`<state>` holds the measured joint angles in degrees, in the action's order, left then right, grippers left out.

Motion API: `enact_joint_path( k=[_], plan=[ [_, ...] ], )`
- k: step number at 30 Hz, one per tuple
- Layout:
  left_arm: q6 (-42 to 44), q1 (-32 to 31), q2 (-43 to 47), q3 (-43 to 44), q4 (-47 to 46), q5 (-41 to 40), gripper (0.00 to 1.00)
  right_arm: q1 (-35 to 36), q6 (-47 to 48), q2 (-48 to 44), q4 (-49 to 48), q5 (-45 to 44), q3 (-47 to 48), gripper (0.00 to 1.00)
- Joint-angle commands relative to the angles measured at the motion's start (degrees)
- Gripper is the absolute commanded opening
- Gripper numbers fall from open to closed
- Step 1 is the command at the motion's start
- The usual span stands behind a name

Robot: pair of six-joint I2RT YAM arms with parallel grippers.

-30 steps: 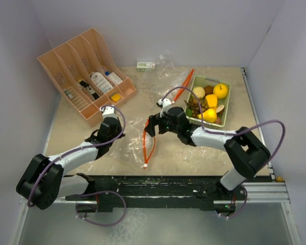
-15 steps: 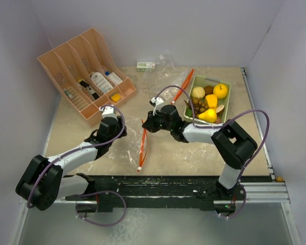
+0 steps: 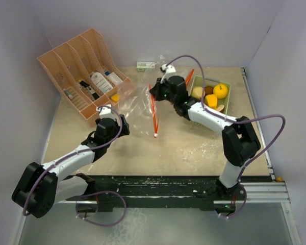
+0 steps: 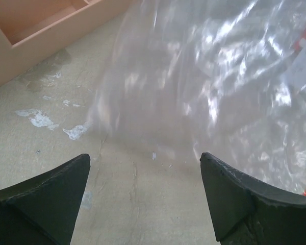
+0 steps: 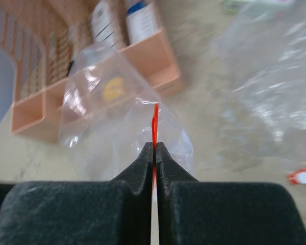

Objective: Open the zip-top bag and remove the fake food
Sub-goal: Move the zipper food storage bag to the center of the board, then reset both arms

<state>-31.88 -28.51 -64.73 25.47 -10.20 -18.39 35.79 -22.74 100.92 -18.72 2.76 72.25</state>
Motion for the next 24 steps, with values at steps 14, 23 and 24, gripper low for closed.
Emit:
enact_joint_path(
  k=[14, 23, 24],
  plan=[
    [1.04, 0.29, -0.37, -0.53, -3.26, 1.27, 0.93, -11.18, 10.15, -9.87, -2.20, -6.42, -2.94, 1.00],
    [0.69, 0.30, -2.90, -0.17, -4.63, 3.04, 0.91, -11.18, 3.26, -23.05, -9.12, -4.70, -20.28, 1.00],
    [0.62, 0.30, -3.30, -0.14, -4.78, 3.24, 0.91, -11.18, 3.25, -24.07, -9.73, -4.24, -21.60, 1.00]
  ],
)
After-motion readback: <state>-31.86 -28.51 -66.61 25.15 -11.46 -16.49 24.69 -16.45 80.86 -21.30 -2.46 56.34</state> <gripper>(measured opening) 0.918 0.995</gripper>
